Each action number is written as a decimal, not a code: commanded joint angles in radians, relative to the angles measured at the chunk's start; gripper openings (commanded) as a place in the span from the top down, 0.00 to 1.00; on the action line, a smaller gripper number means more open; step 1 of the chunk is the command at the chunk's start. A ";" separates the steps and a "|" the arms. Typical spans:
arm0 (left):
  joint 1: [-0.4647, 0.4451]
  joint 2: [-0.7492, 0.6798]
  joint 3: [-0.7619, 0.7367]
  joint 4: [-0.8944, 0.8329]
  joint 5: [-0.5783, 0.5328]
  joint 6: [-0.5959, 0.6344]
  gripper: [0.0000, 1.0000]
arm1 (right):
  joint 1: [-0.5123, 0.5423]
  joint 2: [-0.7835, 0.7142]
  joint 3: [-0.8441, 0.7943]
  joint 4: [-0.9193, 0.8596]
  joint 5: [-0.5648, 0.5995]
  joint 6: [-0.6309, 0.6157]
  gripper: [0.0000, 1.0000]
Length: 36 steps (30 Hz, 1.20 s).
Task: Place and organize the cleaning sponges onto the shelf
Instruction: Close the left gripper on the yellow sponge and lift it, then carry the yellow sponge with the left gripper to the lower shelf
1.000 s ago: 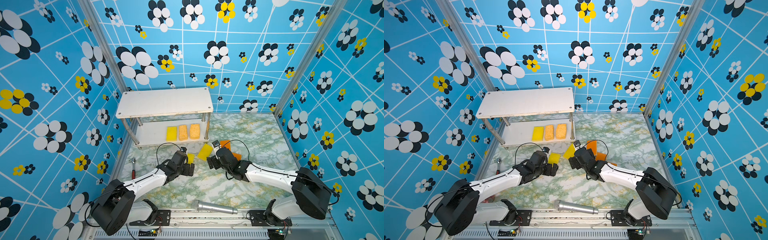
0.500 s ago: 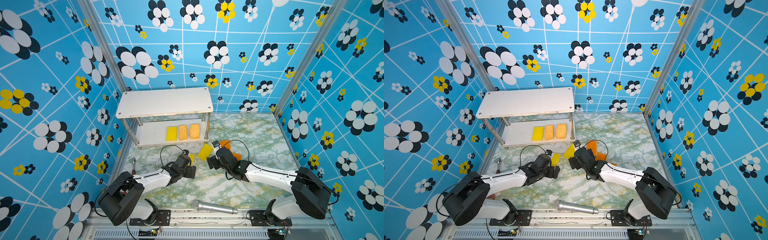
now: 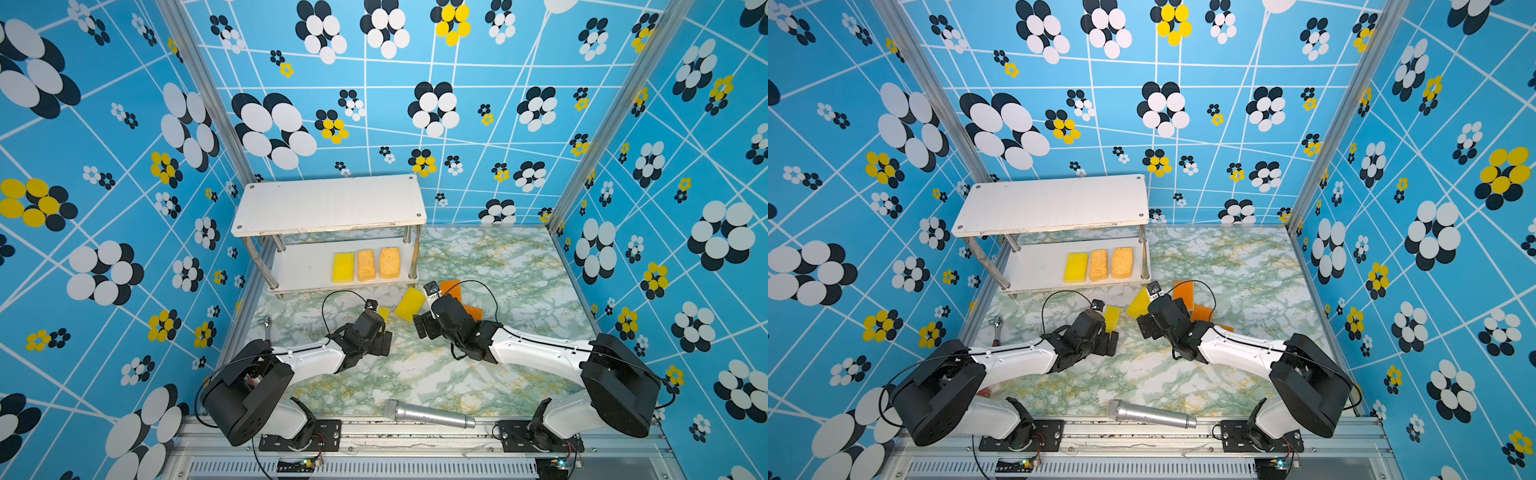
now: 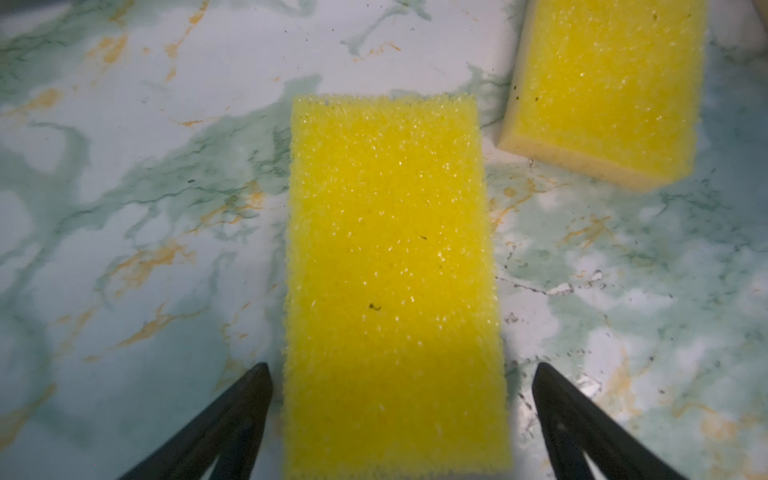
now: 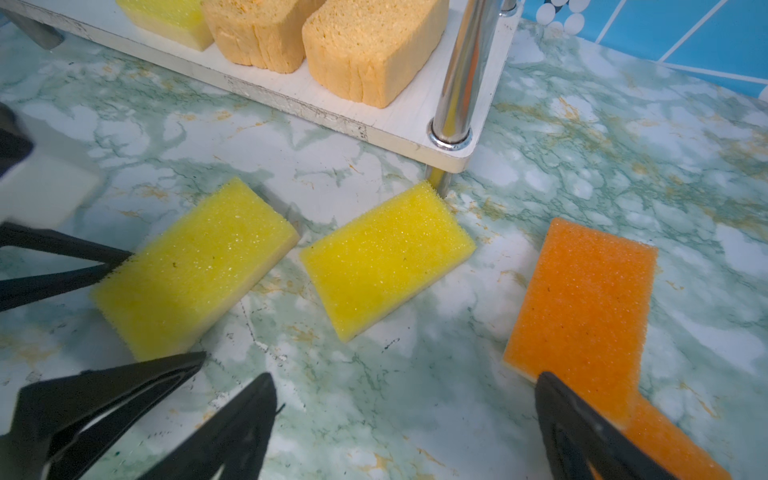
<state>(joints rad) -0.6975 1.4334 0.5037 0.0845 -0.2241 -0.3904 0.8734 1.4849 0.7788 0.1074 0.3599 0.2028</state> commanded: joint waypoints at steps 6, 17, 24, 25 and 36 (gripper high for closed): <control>-0.026 0.068 0.005 -0.052 -0.075 -0.068 0.04 | -0.005 0.016 -0.009 -0.002 -0.001 0.020 0.01; -0.040 0.064 0.017 -0.084 -0.102 -0.094 0.32 | -0.005 0.021 -0.012 0.005 0.001 0.021 0.01; -0.045 0.025 0.014 -0.101 -0.111 -0.105 0.35 | -0.006 0.025 -0.012 0.005 0.001 0.021 0.01; -0.044 0.013 0.014 -0.105 -0.113 -0.106 0.35 | -0.006 0.025 -0.011 0.005 0.001 0.021 0.01; -0.039 -0.230 0.017 -0.206 -0.125 -0.108 0.36 | -0.006 0.036 -0.015 0.014 -0.001 0.021 0.01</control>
<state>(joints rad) -0.7357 1.2613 0.5190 -0.0612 -0.3382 -0.4873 0.8734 1.5036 0.7784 0.1143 0.3599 0.2070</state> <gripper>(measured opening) 0.643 0.992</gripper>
